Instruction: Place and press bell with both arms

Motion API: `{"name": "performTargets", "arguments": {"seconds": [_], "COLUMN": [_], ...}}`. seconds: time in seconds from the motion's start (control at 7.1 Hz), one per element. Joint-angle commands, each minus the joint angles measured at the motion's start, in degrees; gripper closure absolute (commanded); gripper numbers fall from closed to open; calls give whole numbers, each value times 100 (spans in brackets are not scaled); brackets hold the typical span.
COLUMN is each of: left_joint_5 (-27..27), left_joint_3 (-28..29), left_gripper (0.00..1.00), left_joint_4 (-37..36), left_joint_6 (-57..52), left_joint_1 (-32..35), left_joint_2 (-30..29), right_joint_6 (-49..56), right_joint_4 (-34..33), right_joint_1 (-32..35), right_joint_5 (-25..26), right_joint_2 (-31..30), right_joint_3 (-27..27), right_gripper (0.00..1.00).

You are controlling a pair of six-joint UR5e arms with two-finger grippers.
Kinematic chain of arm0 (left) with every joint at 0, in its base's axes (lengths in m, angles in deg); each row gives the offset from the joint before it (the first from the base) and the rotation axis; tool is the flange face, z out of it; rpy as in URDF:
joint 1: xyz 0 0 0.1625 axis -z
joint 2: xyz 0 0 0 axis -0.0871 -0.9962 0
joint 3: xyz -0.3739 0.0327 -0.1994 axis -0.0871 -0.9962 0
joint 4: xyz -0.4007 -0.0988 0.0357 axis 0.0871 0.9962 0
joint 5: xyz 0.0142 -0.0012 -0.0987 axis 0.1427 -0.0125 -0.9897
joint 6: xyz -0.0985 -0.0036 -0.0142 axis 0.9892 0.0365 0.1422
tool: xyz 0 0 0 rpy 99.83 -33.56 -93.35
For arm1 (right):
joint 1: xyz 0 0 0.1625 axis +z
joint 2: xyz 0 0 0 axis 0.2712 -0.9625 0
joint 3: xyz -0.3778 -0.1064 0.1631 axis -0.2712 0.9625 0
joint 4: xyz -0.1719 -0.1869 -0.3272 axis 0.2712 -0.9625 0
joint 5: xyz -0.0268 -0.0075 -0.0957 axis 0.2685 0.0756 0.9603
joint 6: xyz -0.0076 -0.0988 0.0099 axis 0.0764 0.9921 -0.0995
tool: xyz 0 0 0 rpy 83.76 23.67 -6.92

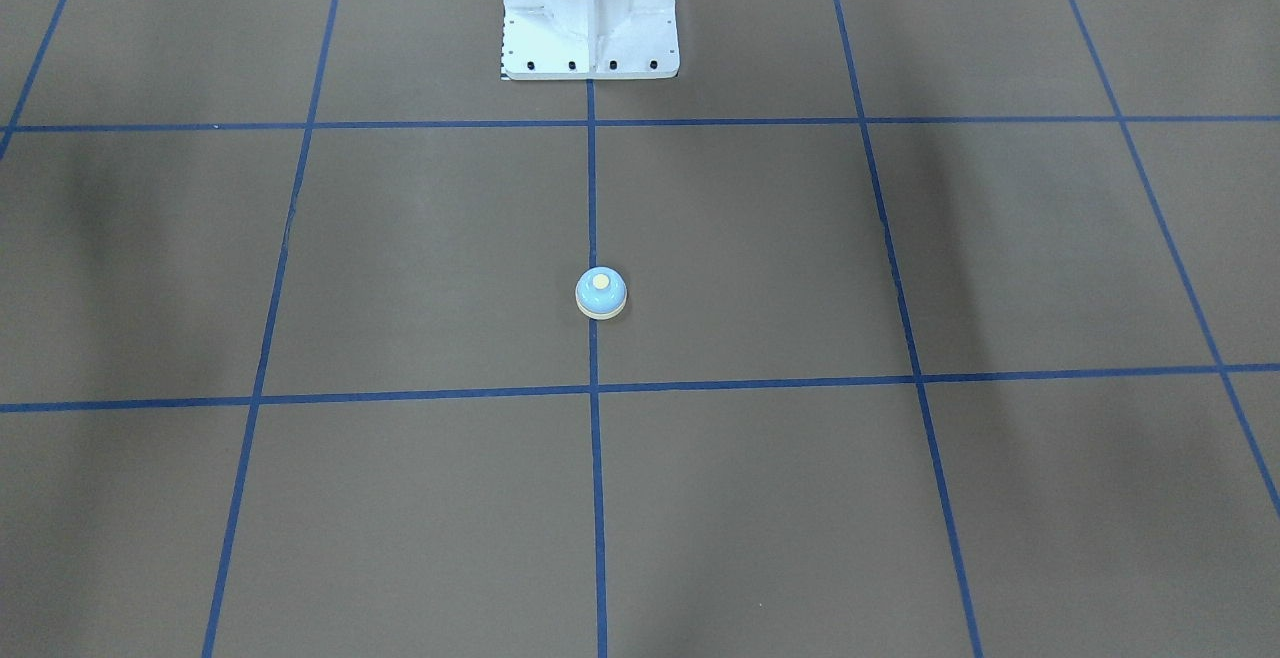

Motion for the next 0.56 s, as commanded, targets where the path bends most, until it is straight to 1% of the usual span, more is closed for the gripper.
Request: {"name": "performTargets", "arguments": {"seconds": [0.0, 0.14, 0.28, 0.42], "left_joint_5": [49, 136, 163, 276], "left_joint_3": [-210, -290, -291, -274], "left_gripper": [0, 0, 0, 0], "left_joint_4": [8, -1, -1, -1], "left_joint_6": [724, 930, 932, 923], "left_joint_1": [-32, -59, -94, -172], "left_joint_2": [14, 23, 23, 23], "right_joint_6": [277, 225, 250, 242], "right_joint_4": [15, 6, 15, 128], "right_joint_1": [385, 447, 648, 702], "right_joint_5": [32, 41, 24, 23], "right_joint_2": [-254, -263, -342, -482], "right_joint_3": [270, 349, 532, 551], "right_gripper": [0, 0, 0, 0]}}
